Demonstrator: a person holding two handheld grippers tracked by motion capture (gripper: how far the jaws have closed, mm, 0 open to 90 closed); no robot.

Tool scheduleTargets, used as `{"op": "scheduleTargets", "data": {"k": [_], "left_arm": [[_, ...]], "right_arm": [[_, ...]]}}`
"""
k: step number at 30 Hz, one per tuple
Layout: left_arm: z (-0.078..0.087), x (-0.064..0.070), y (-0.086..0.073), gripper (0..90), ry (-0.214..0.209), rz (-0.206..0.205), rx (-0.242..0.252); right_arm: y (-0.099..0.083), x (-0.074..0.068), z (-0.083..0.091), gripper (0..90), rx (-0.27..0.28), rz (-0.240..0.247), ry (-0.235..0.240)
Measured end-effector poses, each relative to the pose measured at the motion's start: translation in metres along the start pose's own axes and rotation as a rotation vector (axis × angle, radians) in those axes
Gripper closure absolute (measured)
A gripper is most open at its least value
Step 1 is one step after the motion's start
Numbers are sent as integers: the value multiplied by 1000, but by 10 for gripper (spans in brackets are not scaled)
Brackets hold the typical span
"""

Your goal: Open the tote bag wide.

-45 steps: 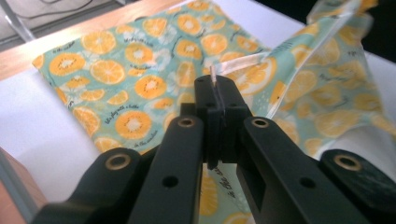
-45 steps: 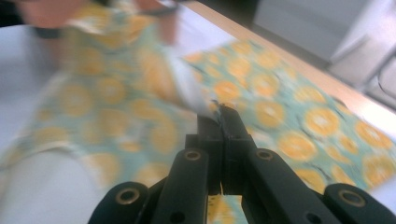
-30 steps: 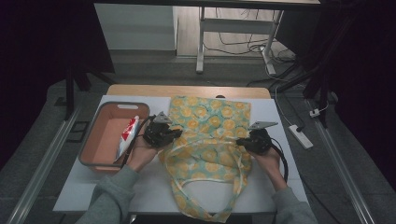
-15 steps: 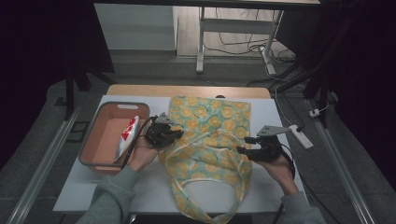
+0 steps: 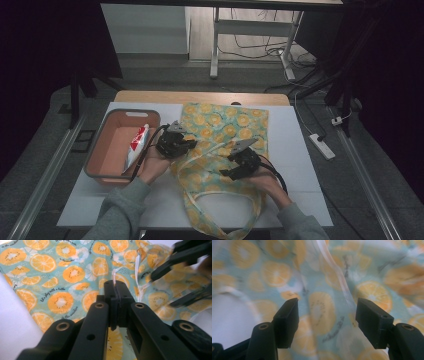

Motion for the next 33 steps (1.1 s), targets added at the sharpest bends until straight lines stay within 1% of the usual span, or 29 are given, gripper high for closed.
{"op": "scheduleTargets", "data": {"k": [1, 2, 3, 4, 5, 6, 7, 8, 9, 10, 12, 13, 14, 15, 16, 17, 18, 20, 21, 22, 24, 25, 27, 28, 30, 31, 33], "left_arm": [[1, 0, 0, 877, 0, 0, 1], [1, 0, -1, 877, 0, 1, 2], [1, 0, -1, 876, 0, 1, 2], [1, 0, -1, 875, 1, 3, 2], [1, 0, -1, 872, -1, 4, 2], [1, 0, -1, 872, -4, 6, 4], [1, 0, -1, 859, -5, 6, 5], [1, 1, -1, 859, -7, 4, 6], [1, 1, -1, 848, -10, 5, 8], [2, 3, 0, 766, -11, 4, 15], [8, 5, 4, 592, 3, -12, 29], [14, 8, 6, 548, 9, -21, 40], [20, 11, 9, 548, 4, -28, 58], [29, 15, 12, 540, -13, -34, 81], [37, 20, 15, 540, -25, -52, 99], [46, 25, 17, 522, -29, -76, 110], [53, 30, 19, 504, -37, -87, 118], [62, 43, 21, 496, -76, -107, 127], [63, 48, 21, 485, -89, -119, 126], [64, 58, 19, 485, -114, -140, 112], [59, 75, 16, 468, -165, -168, 86], [54, 83, 13, 465, -187, -179, 74], [42, 99, 7, 460, -222, -219, 32], [32, 108, 1, 457, -236, -252, -7], [15, 119, -10, 446, -233, -309, -80], [6, 123, -15, 442, -227, -326, -113], [-7, 126, -26, 442, -233, -343, -165]], "right_arm": [[-3, 1, -3, 374, -25, 2, -4], [-6, 3, -5, 408, -37, -5, -8], [-8, 4, -6, 449, -38, -15, -8], [-9, 5, -6, 515, -39, -24, 1], [-10, 5, -5, 609, -45, -27, 14], [-10, 5, -5, 609, -45, -27, 14], [-10, 5, -4, 728, -45, -21, 9], [-10, 5, -4, 728, -45, -21, 9], [-10, 5, -4, 794, -41, -17, 11], [-9, 5, -1, 879, -23, -15, 16], [-5, 4, 5, 888, 2, -29, 29], [-2, 4, 9, 889, 23, -36, 34], [-2, 4, 9, 889, 23, -36, 34], [5, 4, 18, 891, 63, -44, 30], [5, 4, 18, 891, 63, -44, 30], [7, 5, 22, 892, 80, -48, 28], [11, 7, 28, 891, 104, -61, 23], [12, 8, 30, 892, 113, -67, 22], [13, 9, 32, 891, 121, -68, 20], [13, 9, 32, 891, 121, -68, 20], [13, 10, 32, 891, 122, -73, 15], [13, 11, 32, 891, 121, -78, 17], [12, 11, 31, 891, 121, -83, 16], [12, 11, 31, 891, 120, -84, 17], [12, 12, 31, 891, 119, -87, 18], [12, 12, 31, 891, 117, -88, 18], [12, 12, 32, 891, 120, -95, 20]]}}
Point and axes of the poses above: each handheld gripper's, and its own axes: z roughly backward along the jaws, y roughly out of its top, x roughly to its right, the point moved 6 cm from there along -z, roughly forward along the jaws, and after that the axes turned 9 degrees about x, right-handed, at the moved point
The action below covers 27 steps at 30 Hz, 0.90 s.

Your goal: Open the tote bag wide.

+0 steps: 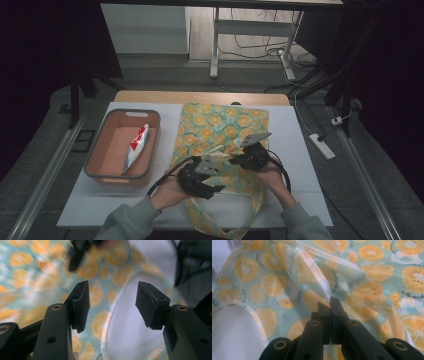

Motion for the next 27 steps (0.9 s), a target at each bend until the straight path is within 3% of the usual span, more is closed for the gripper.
{"op": "scheduleTargets", "data": {"k": [2, 4, 6, 11, 15, 17, 19, 21, 22, 23, 24, 27], "left_arm": [[-15, 2, -10, 442, -6, -11, -60], [-24, 0, -17, 441, 21, -16, -99], [-31, -3, -21, 440, 37, -15, -114], [-43, -9, -30, 426, 16, 18, -151], [-50, -14, -33, 417, 24, 52, -156], [-53, -16, -35, 409, 34, 49, -170], [-56, -18, -36, 405, 16, 74, -164], [-56, -20, -37, 438, 0, 88, -156], [-55, -20, -37, 539, -4, 92, -148], [-55, -21, -37, 539, -5, 92, -145], [-55, -23, -37, 656, -8, 97, -145], [-54, -26, -38, 745, -28, 113, -139]], "right_arm": [[0, 0, 1, 891, 4, -2, 2], [0, 0, 2, 891, 9, -9, 3], [0, 1, 2, 891, 12, -8, 3], [0, 0, 1, 891, 8, -5, 5], [1, 0, 1, 891, 10, -4, 5], [1, -1, 1, 891, 9, -2, 6], [1, -1, 1, 891, 9, -1, 5], [1, 0, 1, 891, 10, -2, 3], [1, 0, 2, 891, 11, -2, 3], [1, 0, 2, 891, 11, -2, 3], [1, 0, 3, 891, 13, -4, 2], [1, 1, 4, 891, 15, -3, -3]]}}
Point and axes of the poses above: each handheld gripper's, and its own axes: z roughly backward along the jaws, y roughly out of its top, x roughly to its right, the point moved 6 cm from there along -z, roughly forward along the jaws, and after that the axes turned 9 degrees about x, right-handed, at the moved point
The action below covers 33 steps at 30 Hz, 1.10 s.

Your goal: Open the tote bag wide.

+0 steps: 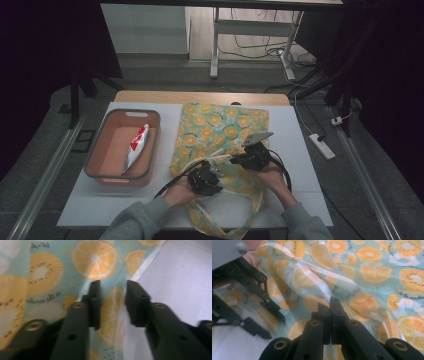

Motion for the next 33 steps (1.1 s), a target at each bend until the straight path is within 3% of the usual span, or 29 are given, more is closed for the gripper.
{"op": "scheduleTargets", "data": {"k": [1, 6, 10, 14, 19, 24, 29, 31, 33], "left_arm": [[0, 0, 0, 870, -13, 5, 0], [1, 4, 0, 887, 1, -24, -4], [13, 9, 1, 888, -47, -36, 29], [41, 18, 3, 888, -108, -50, 110], [73, 30, -3, 888, -156, -51, 188], [89, 40, -16, 888, -200, -61, 194], [88, 48, -29, 887, -231, -93, 151], [86, 47, -32, 886, -222, -94, 142], [83, 42, -31, 849, -193, -69, 157]], "right_arm": [[0, 0, 1, 891, 1, -3, -6], [3, 2, 6, 891, 16, 4, -17], [9, 7, 18, 891, 43, -5, -44], [21, 13, 38, 891, 102, -31, -95], [27, 19, 45, 891, 129, -52, -131], [32, 27, 37, 891, 134, -79, -146], [28, 37, 19, 891, 104, -100, -151], [23, 43, 13, 891, 89, -126, -150], [19, 44, 7, 891, 82, -151, -134]]}}
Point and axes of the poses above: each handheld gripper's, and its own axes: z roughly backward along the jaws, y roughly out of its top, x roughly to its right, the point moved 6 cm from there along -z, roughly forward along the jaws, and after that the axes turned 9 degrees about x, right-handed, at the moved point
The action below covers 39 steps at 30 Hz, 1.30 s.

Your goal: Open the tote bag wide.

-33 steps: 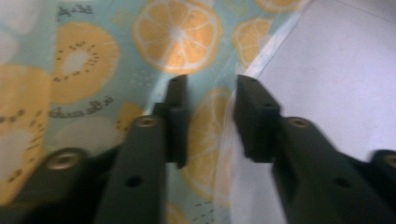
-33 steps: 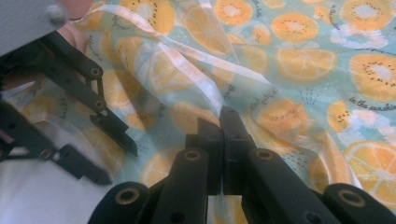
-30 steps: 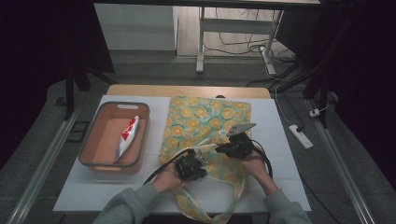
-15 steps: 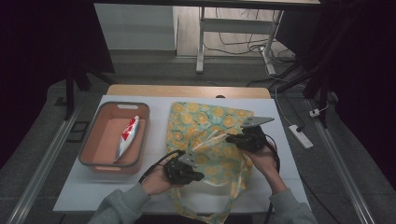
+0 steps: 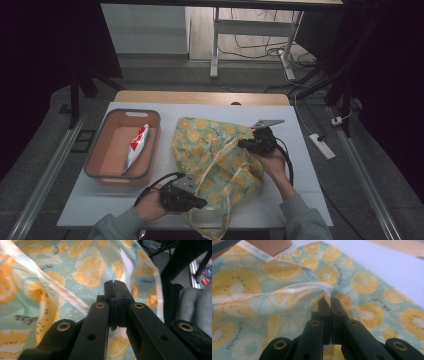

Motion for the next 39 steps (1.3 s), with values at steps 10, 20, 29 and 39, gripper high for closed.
{"op": "scheduleTargets", "data": {"k": [10, 20, 29, 39], "left_arm": [[31, -21, 25, 467, 340, 51, 144], [12, -57, 6, 751, 487, 93, -50], [59, -79, 29, 879, 423, 162, 155], [48, -122, 27, 868, 536, 203, 90]], "right_arm": [[2, -16, 5, 891, 0, 40, 38], [5, -16, 16, 891, 22, 38, 37], [15, -29, 60, 891, 64, 94, 65], [18, -47, 61, 893, 75, 108, 110]]}}
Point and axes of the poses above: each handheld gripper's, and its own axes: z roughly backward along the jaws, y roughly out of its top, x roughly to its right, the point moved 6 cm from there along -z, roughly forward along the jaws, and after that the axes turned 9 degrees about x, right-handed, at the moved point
